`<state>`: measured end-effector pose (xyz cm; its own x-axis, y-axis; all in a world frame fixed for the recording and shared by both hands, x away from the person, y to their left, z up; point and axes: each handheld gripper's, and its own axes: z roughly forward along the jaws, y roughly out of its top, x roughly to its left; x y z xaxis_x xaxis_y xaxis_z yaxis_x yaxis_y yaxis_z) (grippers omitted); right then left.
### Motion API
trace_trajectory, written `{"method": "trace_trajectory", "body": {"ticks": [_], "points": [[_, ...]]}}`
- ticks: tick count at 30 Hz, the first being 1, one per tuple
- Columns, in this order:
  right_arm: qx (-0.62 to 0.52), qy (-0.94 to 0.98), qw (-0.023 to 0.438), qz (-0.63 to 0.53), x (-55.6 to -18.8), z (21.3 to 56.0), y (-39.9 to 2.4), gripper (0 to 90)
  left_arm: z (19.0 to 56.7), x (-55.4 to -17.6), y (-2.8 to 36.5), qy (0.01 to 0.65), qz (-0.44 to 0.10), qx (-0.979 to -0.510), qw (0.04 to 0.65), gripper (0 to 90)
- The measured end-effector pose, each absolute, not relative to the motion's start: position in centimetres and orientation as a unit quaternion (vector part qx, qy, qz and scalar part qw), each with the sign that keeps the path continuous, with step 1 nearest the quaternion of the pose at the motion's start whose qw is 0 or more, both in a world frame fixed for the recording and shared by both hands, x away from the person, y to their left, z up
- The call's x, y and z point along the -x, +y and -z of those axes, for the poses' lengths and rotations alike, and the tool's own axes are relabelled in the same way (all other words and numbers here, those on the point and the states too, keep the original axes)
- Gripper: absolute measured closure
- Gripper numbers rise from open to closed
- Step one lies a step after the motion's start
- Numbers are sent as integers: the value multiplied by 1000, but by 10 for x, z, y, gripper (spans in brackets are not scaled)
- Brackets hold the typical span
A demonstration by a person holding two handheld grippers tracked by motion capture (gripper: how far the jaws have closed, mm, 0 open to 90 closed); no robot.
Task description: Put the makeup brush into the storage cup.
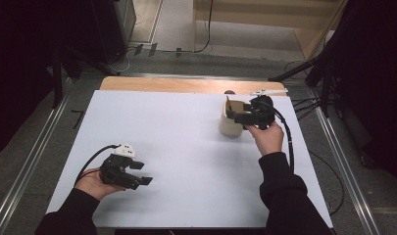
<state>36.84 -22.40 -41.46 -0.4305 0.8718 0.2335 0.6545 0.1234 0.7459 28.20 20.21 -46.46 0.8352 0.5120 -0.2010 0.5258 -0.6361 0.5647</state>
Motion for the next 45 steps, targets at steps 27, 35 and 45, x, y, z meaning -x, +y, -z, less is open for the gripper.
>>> {"method": "trace_trajectory", "body": {"ticks": [27, 35, 45], "points": [[-495, 753, 103, -421, -330, 423, -210, 219, 464, -283, 204, 286, 7, -904, 316, 327], [-479, 763, 91, -425, -319, 432, -202, 223, 464, -283, 205, 287, 7, -903, 318, 326], [-462, 772, 75, -430, -307, 440, -197, 226, 464, -283, 205, 288, 6, -903, 319, 326]]}}
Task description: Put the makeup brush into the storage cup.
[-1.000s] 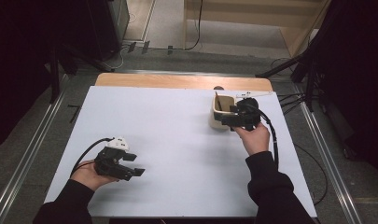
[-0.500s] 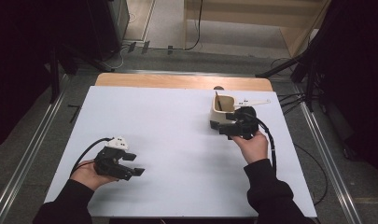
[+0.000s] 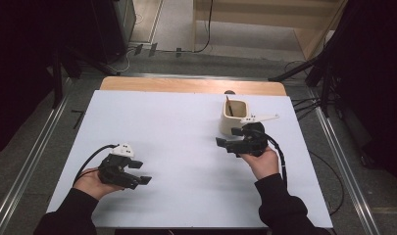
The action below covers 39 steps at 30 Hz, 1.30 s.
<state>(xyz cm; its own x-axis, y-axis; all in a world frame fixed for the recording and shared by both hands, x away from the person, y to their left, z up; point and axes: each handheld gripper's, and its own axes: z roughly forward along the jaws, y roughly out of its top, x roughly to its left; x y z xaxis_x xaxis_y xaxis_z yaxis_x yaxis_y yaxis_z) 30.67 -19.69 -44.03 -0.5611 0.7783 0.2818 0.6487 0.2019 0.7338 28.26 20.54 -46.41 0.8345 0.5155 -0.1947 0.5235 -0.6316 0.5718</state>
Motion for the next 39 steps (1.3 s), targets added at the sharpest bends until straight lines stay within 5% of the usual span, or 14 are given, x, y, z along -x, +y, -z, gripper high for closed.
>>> {"method": "trace_trajectory", "body": {"ticks": [39], "points": [[-394, 819, 39, -415, -272, 467, -205, 226, 464, -282, 206, 283, 3, -906, 316, 325]]}}
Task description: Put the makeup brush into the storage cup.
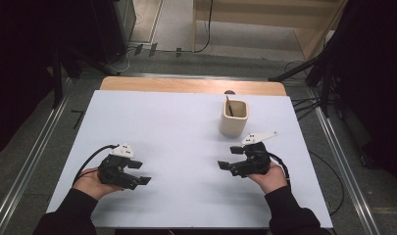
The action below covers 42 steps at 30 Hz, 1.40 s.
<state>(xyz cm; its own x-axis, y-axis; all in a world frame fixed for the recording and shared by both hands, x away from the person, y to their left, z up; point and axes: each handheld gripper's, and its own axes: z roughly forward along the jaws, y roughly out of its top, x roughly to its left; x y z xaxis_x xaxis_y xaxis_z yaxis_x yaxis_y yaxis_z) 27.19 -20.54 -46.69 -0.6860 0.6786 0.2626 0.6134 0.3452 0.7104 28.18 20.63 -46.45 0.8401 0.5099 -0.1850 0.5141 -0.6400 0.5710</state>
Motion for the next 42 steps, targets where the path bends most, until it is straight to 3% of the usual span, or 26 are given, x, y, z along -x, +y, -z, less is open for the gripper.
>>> {"method": "trace_trajectory", "body": {"ticks": [42], "points": [[-381, 819, 50, -426, -260, 480, -237, 210, 465, -279, 208, 268, -10, -908, 320, 322]]}}
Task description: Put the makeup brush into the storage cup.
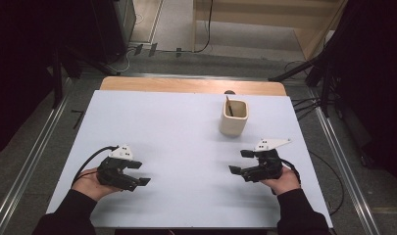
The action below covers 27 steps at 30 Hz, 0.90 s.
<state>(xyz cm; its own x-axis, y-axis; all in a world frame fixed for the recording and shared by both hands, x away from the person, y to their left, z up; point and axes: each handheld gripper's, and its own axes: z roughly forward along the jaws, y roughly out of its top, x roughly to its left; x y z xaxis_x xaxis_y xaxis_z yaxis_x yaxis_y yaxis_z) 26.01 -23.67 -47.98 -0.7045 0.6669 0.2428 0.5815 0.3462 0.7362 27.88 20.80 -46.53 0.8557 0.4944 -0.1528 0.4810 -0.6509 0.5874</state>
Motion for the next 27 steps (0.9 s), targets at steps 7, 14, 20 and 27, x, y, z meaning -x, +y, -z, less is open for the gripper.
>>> {"method": "trace_trajectory", "body": {"ticks": [7, 14, 20, 27], "points": [[-379, 822, 50, -422, -260, 480, -236, 211, 465, -279, 208, 268, -10, -908, 321, 322], [-375, 827, 47, -416, -260, 481, -234, 211, 464, -279, 209, 268, -10, -908, 322, 320], [-375, 830, 45, -411, -259, 481, -234, 212, 463, -279, 209, 270, -9, -907, 323, 316], [-372, 834, 44, -405, -260, 483, -232, 212, 464, -279, 209, 273, -6, -905, 327, 312]]}}
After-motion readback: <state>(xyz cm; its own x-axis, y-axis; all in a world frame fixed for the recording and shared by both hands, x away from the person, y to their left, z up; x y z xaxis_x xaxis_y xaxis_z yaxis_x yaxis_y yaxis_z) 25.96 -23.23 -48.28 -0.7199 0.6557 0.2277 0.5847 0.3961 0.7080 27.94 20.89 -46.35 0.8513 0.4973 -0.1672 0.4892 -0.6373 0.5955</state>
